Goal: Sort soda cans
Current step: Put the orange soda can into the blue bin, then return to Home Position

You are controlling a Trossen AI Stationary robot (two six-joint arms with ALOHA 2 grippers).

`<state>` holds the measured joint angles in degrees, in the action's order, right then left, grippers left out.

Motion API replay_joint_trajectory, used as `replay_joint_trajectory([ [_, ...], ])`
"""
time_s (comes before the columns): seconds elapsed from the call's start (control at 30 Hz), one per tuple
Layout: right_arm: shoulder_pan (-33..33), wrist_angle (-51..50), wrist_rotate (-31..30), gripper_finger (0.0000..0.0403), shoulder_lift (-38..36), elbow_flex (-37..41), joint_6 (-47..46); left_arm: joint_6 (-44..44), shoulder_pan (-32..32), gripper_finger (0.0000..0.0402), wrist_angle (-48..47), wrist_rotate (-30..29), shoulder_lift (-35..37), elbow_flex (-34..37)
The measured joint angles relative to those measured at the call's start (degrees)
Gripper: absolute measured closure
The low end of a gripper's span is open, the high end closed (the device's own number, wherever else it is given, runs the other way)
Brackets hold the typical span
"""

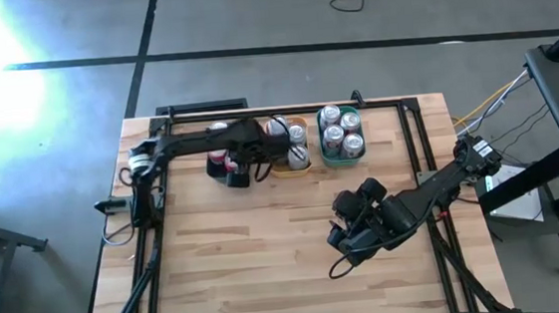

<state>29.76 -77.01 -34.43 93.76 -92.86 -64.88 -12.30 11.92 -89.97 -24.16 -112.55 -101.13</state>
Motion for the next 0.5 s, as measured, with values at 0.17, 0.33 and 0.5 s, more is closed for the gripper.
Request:
replay_joint_trajectory([
  [0.17, 0.2, 0.1, 0.4, 0.0023, 0.0, 0.0, -0.9, 6.1, 0.5, 0.0046, 0.0, 5.0, 7.5, -0.1],
  [0.33, 0.3, 0.9, 0.4, 0.0023, 0.0, 0.0, -2.4, 10.2, 3.5, 0.0052, -0.1, 13.6, 16.3, 6.0],
  [0.5, 0.4, 2.3, 0.4, 0.0023, 0.0, 0.0, -2.6, 8.5, 8.3, 0.0071, -0.1, 13.7, 24.9, 16.5],
])
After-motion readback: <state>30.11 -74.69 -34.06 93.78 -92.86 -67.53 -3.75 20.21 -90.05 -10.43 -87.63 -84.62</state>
